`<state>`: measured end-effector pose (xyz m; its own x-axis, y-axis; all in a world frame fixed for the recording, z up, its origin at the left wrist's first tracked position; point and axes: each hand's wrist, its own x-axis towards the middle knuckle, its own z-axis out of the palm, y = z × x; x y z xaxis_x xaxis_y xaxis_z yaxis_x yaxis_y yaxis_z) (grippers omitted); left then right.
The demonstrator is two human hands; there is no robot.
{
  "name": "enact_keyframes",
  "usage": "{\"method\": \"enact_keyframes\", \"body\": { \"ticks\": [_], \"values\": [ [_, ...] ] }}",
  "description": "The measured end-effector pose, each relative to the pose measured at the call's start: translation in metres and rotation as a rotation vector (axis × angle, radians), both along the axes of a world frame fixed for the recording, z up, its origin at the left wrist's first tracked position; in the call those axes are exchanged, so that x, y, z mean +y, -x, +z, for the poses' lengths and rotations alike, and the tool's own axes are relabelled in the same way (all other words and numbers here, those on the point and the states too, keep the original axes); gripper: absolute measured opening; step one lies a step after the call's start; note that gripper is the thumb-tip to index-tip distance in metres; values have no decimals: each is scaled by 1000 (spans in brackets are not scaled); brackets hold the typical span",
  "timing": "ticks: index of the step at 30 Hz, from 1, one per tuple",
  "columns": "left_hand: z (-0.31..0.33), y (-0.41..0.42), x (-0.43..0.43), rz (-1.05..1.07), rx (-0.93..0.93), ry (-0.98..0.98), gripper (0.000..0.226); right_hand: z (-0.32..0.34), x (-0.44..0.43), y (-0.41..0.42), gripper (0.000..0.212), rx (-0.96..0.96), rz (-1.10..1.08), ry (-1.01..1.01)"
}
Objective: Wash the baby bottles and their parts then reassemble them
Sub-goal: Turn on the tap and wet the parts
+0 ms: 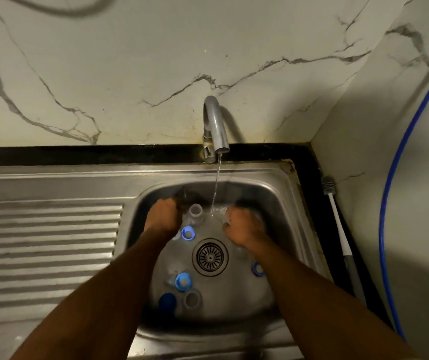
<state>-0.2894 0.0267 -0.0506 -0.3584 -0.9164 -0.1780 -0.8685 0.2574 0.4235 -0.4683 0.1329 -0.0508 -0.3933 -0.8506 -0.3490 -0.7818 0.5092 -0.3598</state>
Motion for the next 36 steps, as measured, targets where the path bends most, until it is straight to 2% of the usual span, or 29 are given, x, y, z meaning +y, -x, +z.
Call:
{"method": "enact_keyframes", "body": {
  "ticks": [3, 5, 8, 11, 13, 16, 21, 25, 28, 31, 34, 36],
  "values": [
    [-15, -8, 12, -46, 20, 44, 18, -28, -22, -9, 34, -100, 30, -111],
    [-25, -9, 21, -70, 31, 84, 16, -45, -36, -18, 34, -204, 10, -113],
    [-39, -12, 33, -48, 22, 104, 18, -68, -57, -37, 40, -325, -97, -22],
    [-53, -20, 41, -26, 24, 82, 20, -88, -71, -54, 57, -366, -201, 93],
    [-57, -23, 46, -3, 26, 50, 19, -97, -76, -60, 59, -359, -242, 111],
    [-60, -23, 49, 5, 9, 23, 17, -103, -72, -56, 44, -279, -250, 142],
    [-47, -9, 50, -14, 5, -21, 16, -91, -49, -30, 47, -345, -292, 298],
    [-29, 11, 53, -43, 65, -22, 18, -73, -31, -15, 46, -326, -88, 362],
    [-18, 20, 57, -44, 123, -6, 18, -57, -25, -12, 48, -322, -38, 422],
    [-10, 24, 62, -18, 156, -6, 17, -43, -22, -13, 43, -311, 38, 413],
    [0, 27, 67, 36, 172, -11, 21, -30, -21, -11, 44, -312, -111, 402],
    [5, 29, 72, 75, 152, -34, 27, -27, -23, -10, 49, -314, -60, 353]
  ]
}}
